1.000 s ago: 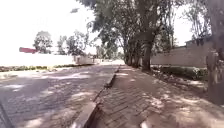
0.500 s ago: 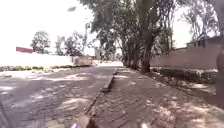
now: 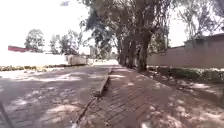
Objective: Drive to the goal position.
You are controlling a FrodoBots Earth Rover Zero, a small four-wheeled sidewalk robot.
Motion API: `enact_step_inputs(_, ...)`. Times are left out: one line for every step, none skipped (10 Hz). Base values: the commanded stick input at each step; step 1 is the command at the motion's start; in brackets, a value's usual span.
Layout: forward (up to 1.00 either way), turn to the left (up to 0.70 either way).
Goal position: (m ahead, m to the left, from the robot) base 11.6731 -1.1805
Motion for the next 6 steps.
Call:
enact_step_inputs(0.7,-0.35)
enact_step_inputs(0.7,-0.33)
enact_step_inputs(0.7,-0.17)
enact_step_inputs(0.7,-0.01)
enact_step_inputs(0.7,0.0)
enact_step_inputs(0.7,0.0)
